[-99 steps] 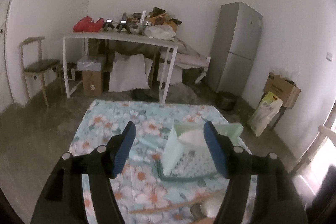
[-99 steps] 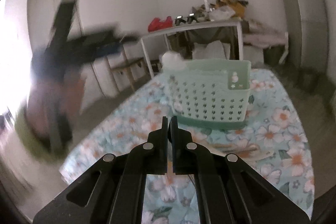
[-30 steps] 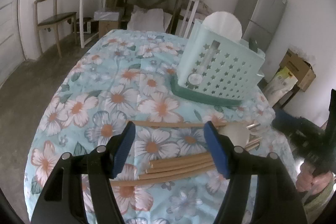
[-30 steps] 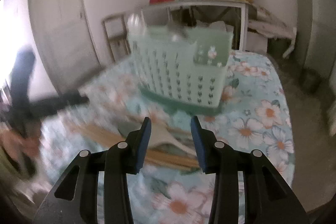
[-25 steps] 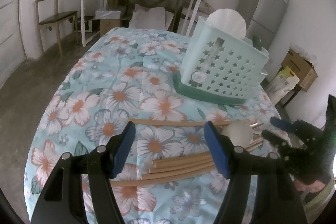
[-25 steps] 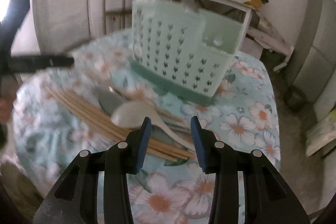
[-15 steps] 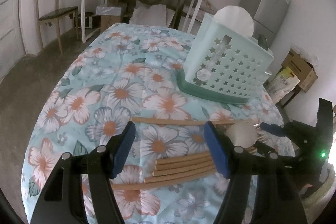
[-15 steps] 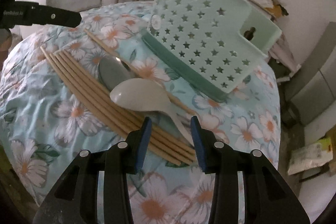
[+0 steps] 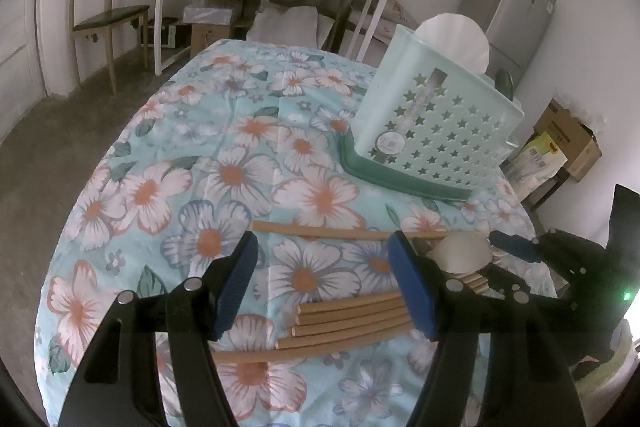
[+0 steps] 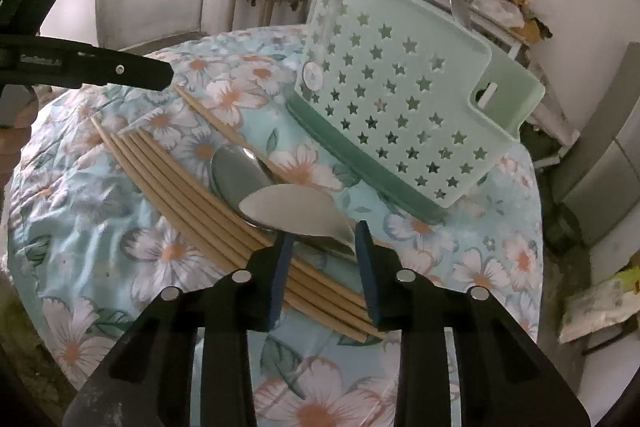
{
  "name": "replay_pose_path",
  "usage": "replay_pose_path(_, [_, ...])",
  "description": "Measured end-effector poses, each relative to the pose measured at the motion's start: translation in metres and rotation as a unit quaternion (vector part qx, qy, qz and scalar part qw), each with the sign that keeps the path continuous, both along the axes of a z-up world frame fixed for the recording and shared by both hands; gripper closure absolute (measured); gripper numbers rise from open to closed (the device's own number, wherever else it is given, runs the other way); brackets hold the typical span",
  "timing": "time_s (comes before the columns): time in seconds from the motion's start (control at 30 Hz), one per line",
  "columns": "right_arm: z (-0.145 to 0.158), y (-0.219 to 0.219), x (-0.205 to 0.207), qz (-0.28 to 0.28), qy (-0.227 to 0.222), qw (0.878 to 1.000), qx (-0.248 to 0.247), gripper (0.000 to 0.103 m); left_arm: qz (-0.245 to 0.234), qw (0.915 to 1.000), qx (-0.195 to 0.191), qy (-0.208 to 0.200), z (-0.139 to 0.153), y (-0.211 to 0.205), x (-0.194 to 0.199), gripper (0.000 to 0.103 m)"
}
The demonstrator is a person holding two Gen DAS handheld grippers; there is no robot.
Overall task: Organize utensils
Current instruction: 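Grasp the second white ceramic spoon with the right gripper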
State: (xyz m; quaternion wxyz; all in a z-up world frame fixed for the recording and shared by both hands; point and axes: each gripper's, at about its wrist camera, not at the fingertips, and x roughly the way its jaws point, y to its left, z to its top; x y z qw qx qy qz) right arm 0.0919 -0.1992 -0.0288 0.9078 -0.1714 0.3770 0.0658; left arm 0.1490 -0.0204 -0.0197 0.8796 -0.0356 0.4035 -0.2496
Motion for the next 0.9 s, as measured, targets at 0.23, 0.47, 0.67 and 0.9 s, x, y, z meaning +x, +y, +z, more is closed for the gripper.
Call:
replay_pose_path(0.23, [-0.004, 0.011, 0.004, 0.004, -0.023, 0.999, -0.037, 0.089, -0.001, 1.0, -0.002, 0.001, 0.0, 0.0, -0.001, 0.038])
replay_pose_path(0.47, [-0.018, 0.038, -0.003, 0.034, -0.054, 0.985, -0.163, 0.091, -0.005, 1.0, 0.0, 0.003, 0.0, -0.002, -0.003, 0.038])
replay_pose_path(0.67, [-0.023, 0.055, -0.008, 0.06, -0.082, 0.968, -0.229, 0.09, -0.008, 1.0, 0.0, 0.004, 0.001, -0.005, -0.004, 0.038])
replay_pose_path(0.9, [-0.026, 0.057, -0.005, 0.056, -0.104, 0.96, -0.255, 0.099, -0.008, 1.0, -0.001, 0.005, 0.001, -0.005, -0.004, 0.038])
